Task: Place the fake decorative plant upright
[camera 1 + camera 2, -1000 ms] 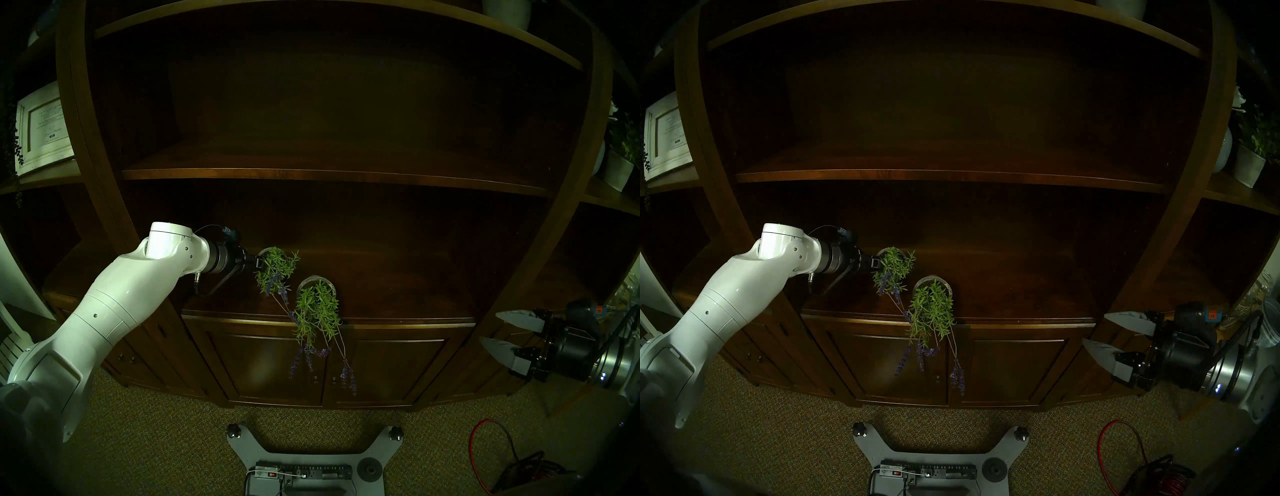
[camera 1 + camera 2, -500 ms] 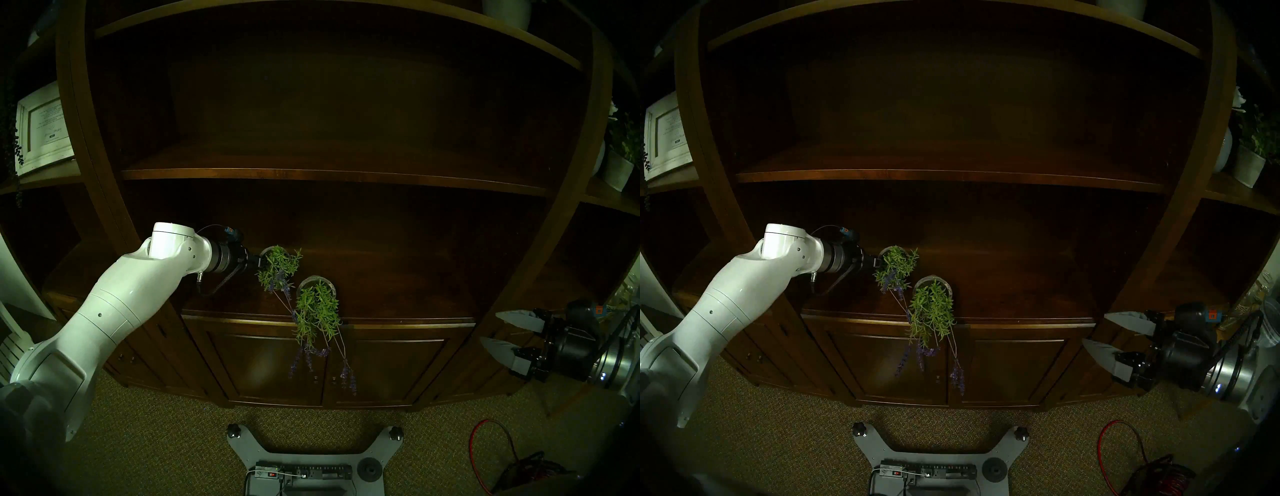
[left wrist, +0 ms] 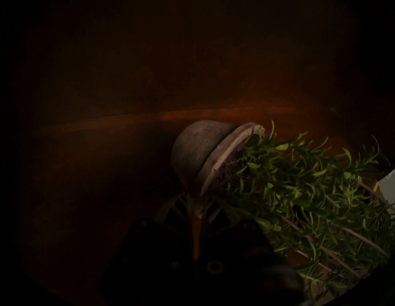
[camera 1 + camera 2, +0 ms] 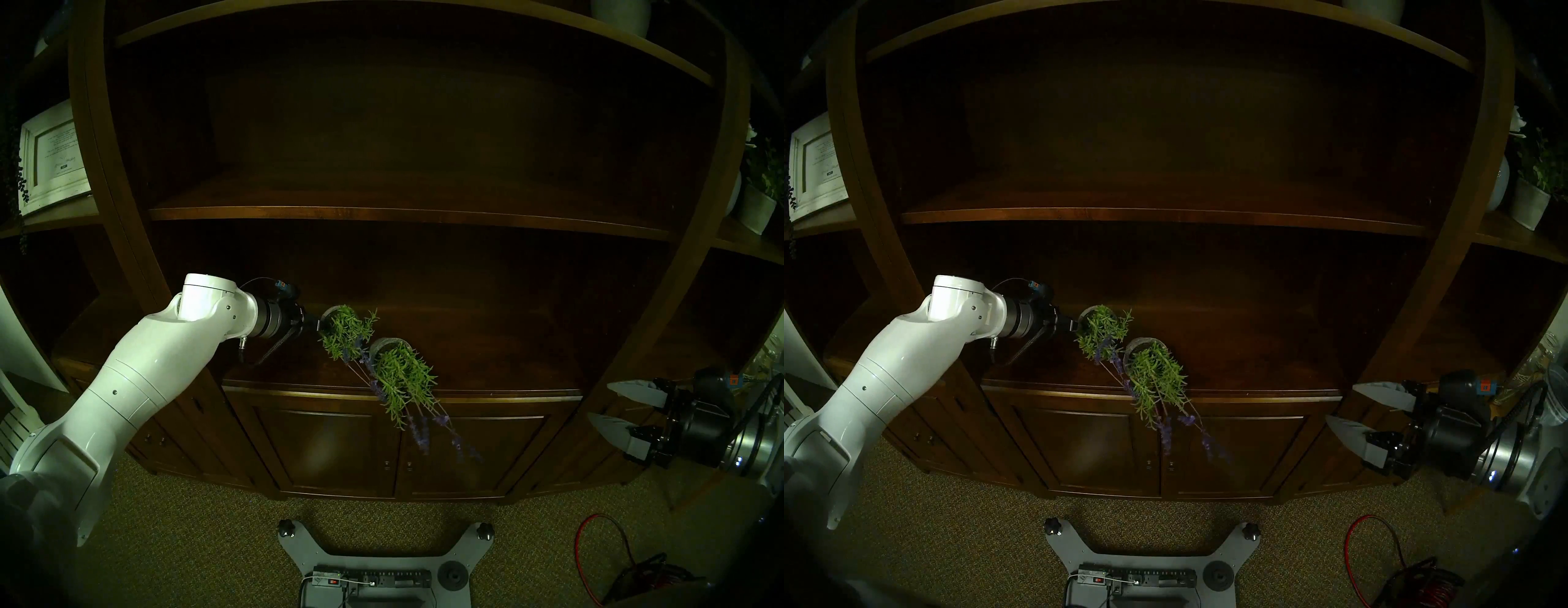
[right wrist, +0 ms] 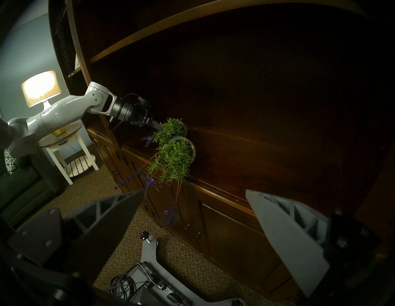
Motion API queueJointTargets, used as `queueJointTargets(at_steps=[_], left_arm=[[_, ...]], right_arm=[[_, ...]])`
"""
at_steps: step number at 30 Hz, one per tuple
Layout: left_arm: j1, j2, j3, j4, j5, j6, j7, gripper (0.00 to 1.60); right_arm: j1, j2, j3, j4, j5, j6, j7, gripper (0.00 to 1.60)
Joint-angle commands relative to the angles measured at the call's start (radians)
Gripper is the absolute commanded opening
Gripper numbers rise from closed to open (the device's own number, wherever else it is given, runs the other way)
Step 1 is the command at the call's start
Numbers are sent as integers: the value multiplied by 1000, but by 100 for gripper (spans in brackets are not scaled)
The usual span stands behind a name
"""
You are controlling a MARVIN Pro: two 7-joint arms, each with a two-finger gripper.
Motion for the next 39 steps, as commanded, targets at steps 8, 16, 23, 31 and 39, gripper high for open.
queueJointTargets(at_steps=[8,16,23,31,39], left_arm=[[18,36,-68,-45,-37,-14,26,0],[12,30,-63,-21,-40,-22,35,0],[10,30,-60,-17,-42,-26,38,0],[16,43,-72,-32,-59,-16,41,0],[29,82,-79,-61,-54,-14,52,0]], right_arm=[[2,0,2,-2,-2,-4,1,160],[2,0,2,-2,-2,-4,1,160],[2,0,2,-2,-2,-4,1,160],[2,0,2,-2,-2,-3,1,160],[2,0,2,-2,-2,-3,1,160]])
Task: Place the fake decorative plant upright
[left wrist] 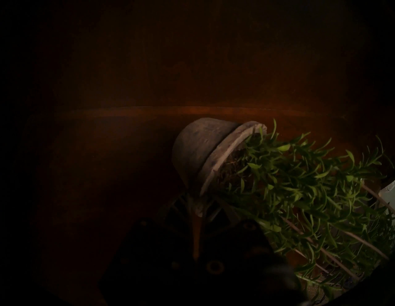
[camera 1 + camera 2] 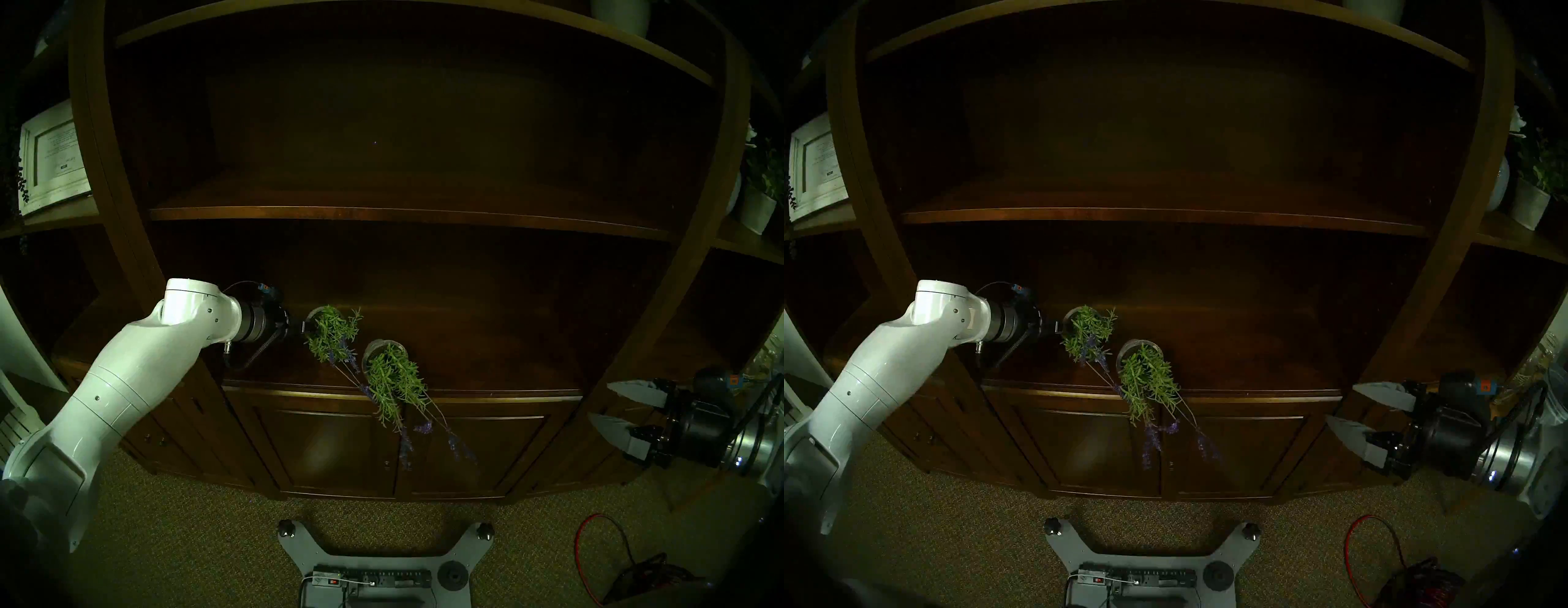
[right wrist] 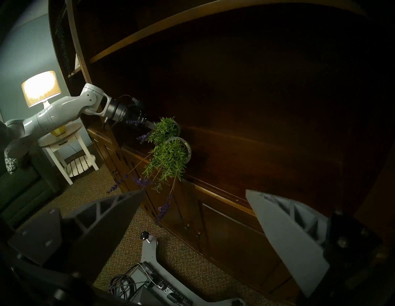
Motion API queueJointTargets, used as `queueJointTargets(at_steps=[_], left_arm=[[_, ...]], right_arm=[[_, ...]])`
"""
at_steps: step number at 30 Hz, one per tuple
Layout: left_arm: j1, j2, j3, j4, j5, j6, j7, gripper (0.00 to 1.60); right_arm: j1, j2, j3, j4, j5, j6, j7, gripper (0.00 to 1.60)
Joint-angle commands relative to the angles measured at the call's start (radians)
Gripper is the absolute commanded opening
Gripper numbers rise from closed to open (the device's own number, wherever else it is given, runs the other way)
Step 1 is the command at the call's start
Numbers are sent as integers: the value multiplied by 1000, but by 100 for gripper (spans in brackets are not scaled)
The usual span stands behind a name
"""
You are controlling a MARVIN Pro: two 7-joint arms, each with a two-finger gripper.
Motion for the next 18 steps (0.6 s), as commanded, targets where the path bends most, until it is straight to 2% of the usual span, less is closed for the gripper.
queueJointTargets(at_steps=[1,18], left_arm=[[-14,43,-34,-48,3,-6,6,0],[7,90,-51,-47,-9,-18,-11,0]], right_arm=[[2,0,2,-2,-2,-3,1,160],[2,0,2,-2,-2,-3,1,160]])
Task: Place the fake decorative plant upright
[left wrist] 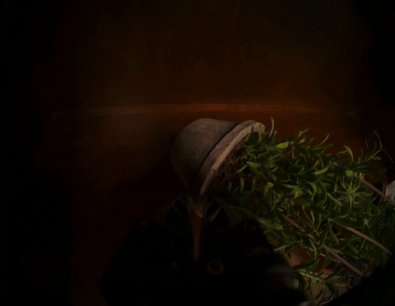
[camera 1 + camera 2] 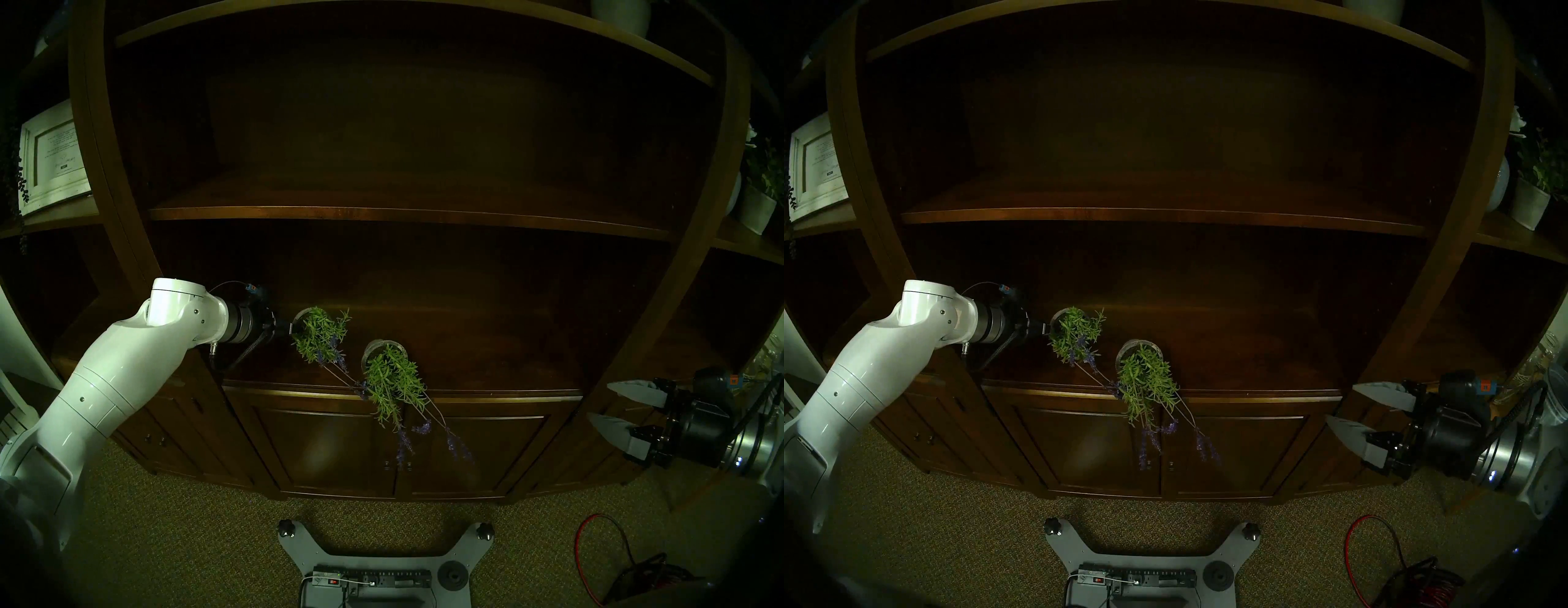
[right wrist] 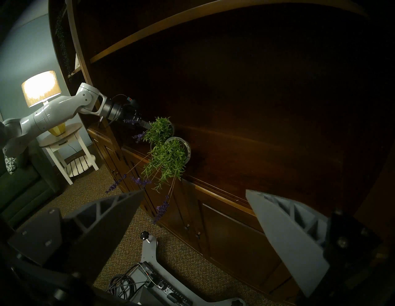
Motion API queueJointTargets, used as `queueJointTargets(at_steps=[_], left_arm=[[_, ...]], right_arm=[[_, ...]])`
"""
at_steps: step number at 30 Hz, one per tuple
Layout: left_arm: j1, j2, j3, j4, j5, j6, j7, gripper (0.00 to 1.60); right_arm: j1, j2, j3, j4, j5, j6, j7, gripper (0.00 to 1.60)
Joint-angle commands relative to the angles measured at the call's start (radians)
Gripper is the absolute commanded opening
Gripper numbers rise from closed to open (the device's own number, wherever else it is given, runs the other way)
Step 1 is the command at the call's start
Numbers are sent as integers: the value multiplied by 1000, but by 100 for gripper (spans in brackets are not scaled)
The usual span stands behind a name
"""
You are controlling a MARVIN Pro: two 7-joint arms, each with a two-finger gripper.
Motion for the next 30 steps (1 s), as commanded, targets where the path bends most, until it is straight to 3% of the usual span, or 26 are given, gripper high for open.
queueJointTargets(at_steps=[1,10,30], left_arm=[[-24,29,-33,-13,-2,-18,-16,0],[-20,51,-46,-4,-16,-18,-39,0],[-50,50,-98,74,-164,106,-171,0]], right_arm=[[2,0,2,-2,-2,-3,1,160],[2,0,2,-2,-2,-3,1,160],[2,0,2,-2,-2,-3,1,160]])
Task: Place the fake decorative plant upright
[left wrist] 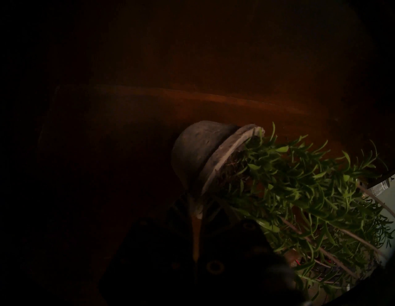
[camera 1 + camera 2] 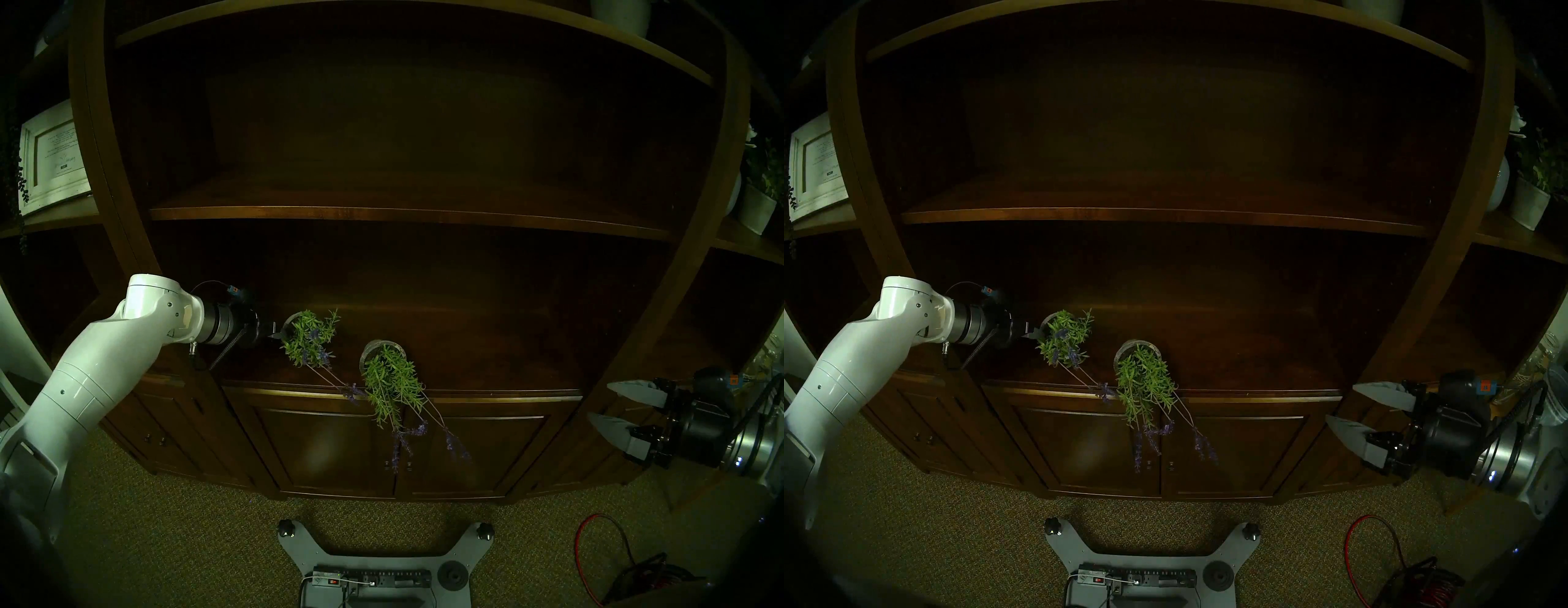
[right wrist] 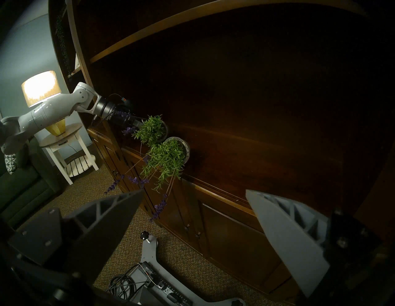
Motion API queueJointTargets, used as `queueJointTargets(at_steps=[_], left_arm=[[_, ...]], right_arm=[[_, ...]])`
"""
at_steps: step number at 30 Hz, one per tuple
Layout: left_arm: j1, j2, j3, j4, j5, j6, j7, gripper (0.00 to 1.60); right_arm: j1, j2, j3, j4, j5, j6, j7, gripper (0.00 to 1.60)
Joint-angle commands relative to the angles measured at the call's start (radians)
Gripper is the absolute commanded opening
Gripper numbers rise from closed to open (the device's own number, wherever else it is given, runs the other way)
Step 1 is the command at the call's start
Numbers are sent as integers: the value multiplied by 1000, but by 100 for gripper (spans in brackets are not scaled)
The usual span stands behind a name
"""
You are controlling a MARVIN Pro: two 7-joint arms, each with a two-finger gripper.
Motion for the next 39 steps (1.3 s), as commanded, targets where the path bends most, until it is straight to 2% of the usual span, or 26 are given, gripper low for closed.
queueJointTargets(at_steps=[1,20,39], left_arm=[[-58,1,-45,9,-45,18,-44,0],[-36,16,-55,-13,-56,14,-39,0],[57,56,-125,-112,-115,21,-26,0]], right_arm=[[2,0,2,-2,-2,-3,1,160],[2,0,2,-2,-2,-3,1,160],[2,0,2,-2,-2,-3,1,160]])
